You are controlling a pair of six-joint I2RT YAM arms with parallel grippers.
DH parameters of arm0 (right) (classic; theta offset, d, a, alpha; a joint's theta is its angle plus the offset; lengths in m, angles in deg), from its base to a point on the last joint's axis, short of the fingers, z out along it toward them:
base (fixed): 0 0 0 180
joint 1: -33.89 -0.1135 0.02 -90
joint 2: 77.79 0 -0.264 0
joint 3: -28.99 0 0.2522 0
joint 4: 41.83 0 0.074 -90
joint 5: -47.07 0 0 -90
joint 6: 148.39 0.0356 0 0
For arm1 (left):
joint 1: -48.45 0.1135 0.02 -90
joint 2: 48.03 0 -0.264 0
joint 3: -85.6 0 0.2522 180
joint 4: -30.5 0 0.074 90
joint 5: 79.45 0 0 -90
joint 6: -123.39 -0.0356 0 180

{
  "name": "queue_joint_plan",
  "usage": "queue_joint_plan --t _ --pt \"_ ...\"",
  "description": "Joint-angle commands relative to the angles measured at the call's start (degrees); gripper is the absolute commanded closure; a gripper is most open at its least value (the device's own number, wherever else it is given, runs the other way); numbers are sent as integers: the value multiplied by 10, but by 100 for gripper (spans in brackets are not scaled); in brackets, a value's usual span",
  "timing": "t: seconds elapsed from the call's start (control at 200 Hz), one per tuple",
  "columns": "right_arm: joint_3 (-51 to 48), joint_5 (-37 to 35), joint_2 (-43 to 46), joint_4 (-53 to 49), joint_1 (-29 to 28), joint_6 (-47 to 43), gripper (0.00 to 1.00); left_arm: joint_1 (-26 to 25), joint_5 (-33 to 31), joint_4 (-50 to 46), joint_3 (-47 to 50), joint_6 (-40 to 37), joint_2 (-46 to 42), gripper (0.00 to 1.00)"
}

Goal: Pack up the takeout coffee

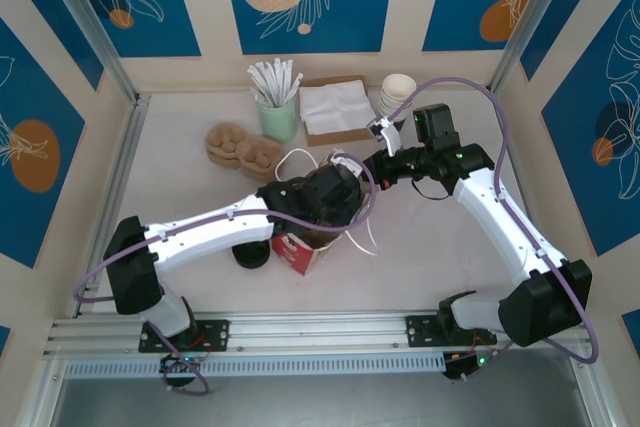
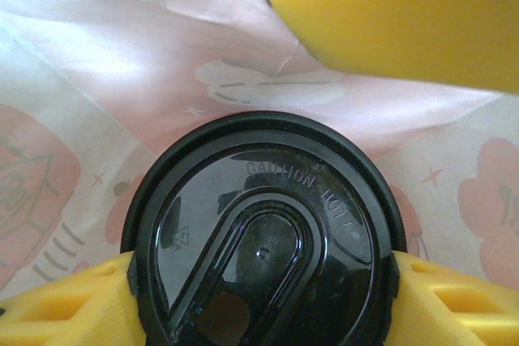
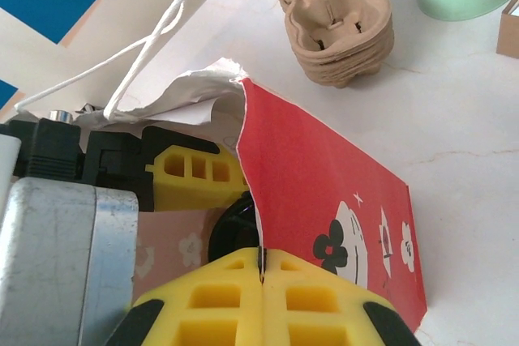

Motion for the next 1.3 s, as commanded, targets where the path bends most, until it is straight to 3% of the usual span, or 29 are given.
queue_joint_plan --t 0.0,0.125,0.21,0.39,0.53,0.705,1.005,1.29 --pt "-3 62 23 7 -11 -28 100 3 -14 -8 -11 19 29 34" --pt "6 46 12 7 -8 -18 98 5 -15 -14 -9 34 40 33" --pt "42 29 -8 -17 1 5 81 6 -7 -11 -12 34 41 33" --pt "178 -112 -47 -156 4 98 61 14 19 -13 -22 48 42 32" --pt "253 -130 -52 -273 6 219 57 23 20 -30 -33 72 43 31" --pt "216 -149 6 -313 6 360 53 27 8 -60 -69 104 62 32" --pt "119 -113 48 -300 -15 463 52 27 10 -64 -86 142 75 32" --pt "97 -149 36 -277 -37 488 46 27 16 -60 -88 151 76 32"
